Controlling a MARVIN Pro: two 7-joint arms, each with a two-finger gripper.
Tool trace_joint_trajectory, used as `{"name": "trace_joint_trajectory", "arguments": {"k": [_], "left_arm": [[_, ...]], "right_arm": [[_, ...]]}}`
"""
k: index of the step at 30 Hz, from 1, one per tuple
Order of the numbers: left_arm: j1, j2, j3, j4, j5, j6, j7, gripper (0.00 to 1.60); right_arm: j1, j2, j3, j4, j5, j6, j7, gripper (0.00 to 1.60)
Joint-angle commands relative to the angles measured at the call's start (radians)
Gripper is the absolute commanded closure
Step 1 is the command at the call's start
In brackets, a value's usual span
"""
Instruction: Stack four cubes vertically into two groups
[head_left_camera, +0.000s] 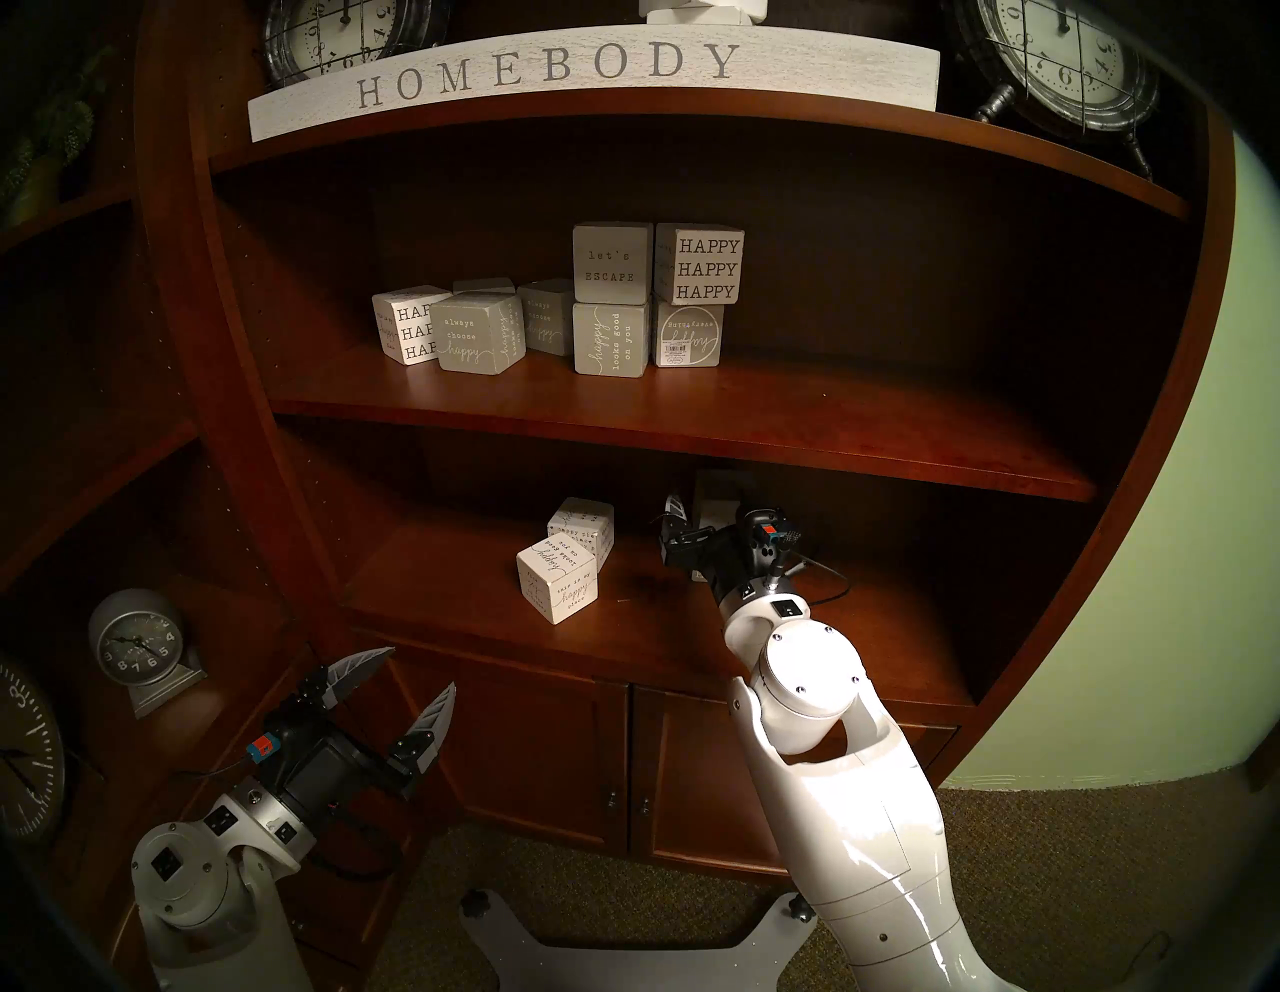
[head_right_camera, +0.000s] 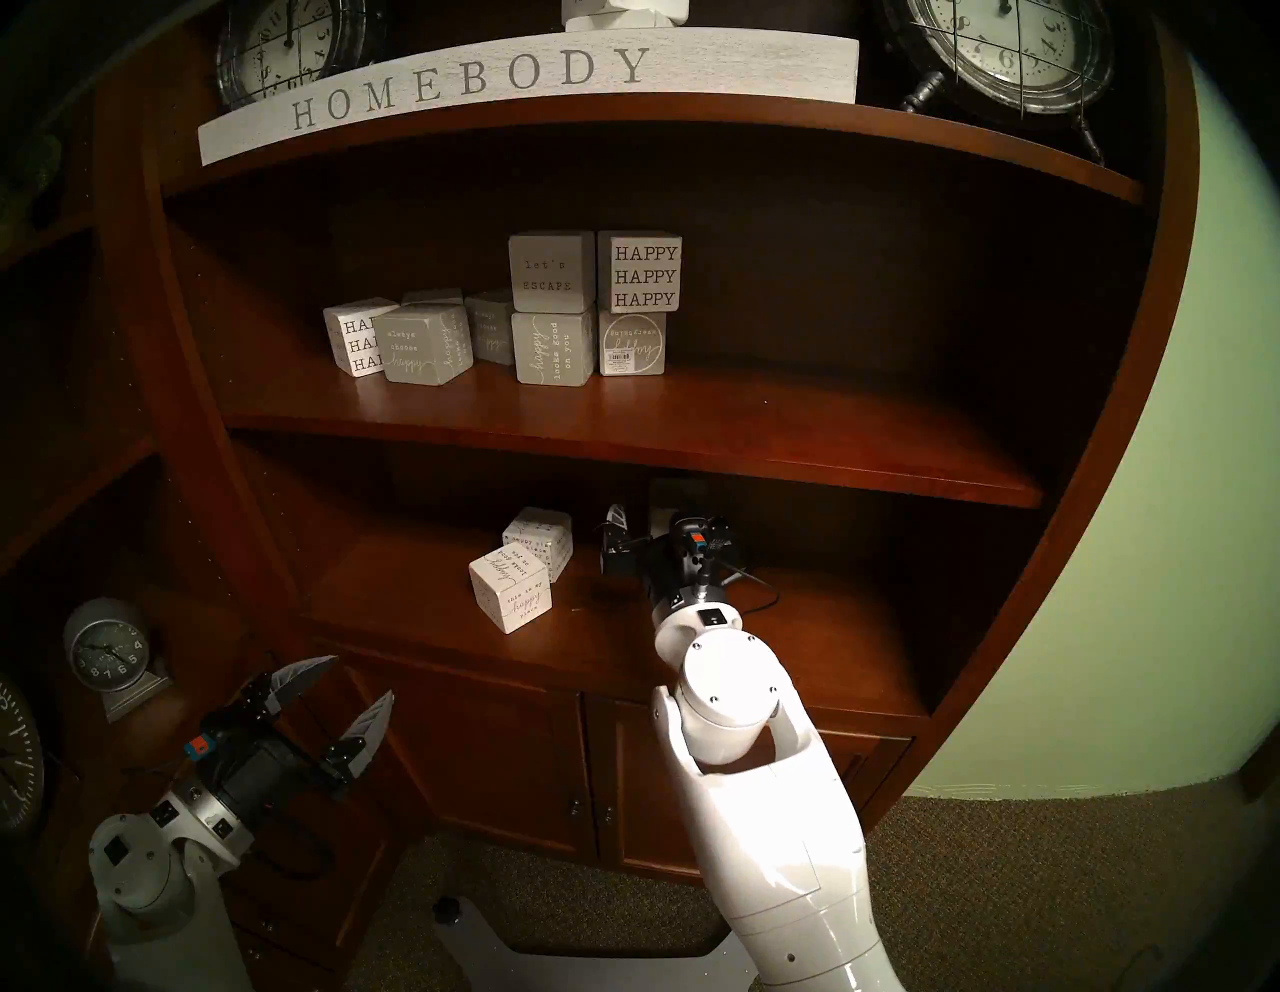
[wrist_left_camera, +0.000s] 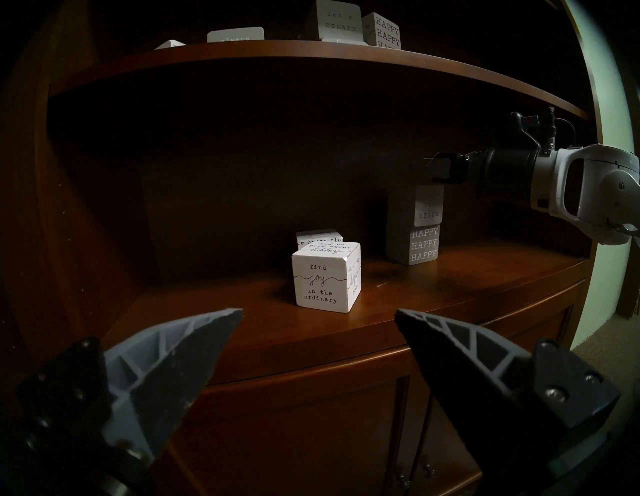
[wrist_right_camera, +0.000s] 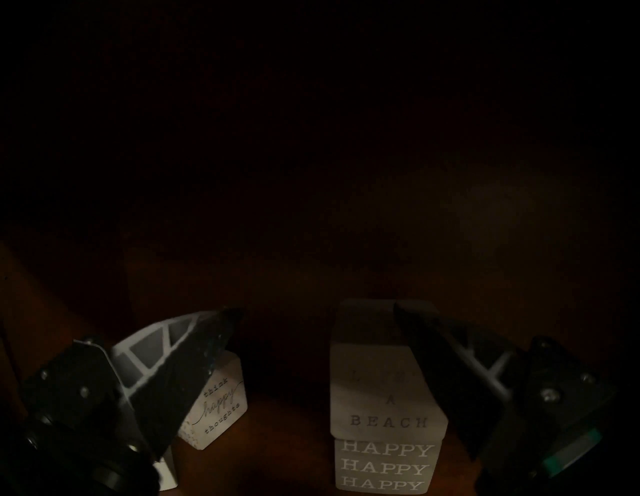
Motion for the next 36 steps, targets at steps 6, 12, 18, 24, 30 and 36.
{"name": "trace_joint_trajectory", "arguments": {"k": [6,12,18,24,30,36], "left_arm": [[0.002,0.002,0.002,-0.016,-0.003,0.000,0.001,0.00],[0.002,0.003,0.002,-0.015,-0.003,0.000,0.000,0.00],[0.001,0.003,0.002,-0.014,-0.003,-0.001,0.000,0.00],[0.001,0.003,0.002,-0.014,-0.003,-0.001,0.000,0.00],[0.002,0.003,0.002,-0.014,-0.003,-0.001,0.000,0.00],[0.002,0.003,0.002,-0.015,-0.003,0.000,0.001,0.00]], "right_arm": [[-0.089,0.110,-0.017,-0.111,0.017,-0.035,0.129,0.00],[-0.136,0.209,-0.013,-0.156,0.056,-0.062,0.258,0.00],[-0.188,0.279,0.047,-0.154,0.101,-0.129,0.367,0.00],[-0.214,0.358,0.095,-0.149,0.157,-0.216,0.487,0.00],[-0.242,0.439,0.128,-0.130,0.225,-0.291,0.605,0.00],[-0.239,0.464,0.151,-0.091,0.283,-0.344,0.698,0.00]]}}
